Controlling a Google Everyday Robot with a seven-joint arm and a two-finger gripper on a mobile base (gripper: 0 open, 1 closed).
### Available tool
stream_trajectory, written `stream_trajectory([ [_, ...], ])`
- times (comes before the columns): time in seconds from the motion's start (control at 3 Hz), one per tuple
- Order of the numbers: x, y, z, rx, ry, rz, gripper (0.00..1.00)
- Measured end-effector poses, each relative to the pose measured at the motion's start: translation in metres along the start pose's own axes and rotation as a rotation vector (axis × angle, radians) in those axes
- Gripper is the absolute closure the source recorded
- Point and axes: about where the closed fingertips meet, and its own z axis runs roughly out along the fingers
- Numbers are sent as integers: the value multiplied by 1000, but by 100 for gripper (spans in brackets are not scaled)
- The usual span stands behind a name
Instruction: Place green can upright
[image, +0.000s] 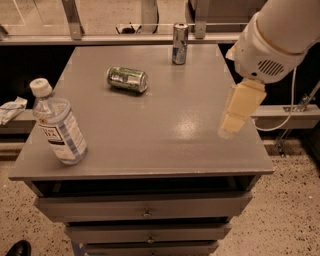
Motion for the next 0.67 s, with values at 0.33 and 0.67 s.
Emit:
stream_trajectory([
  [0.33, -46, -5, 31, -19, -31, 31, 0],
  [0.67, -87, -14, 55, -20, -58, 44, 0],
])
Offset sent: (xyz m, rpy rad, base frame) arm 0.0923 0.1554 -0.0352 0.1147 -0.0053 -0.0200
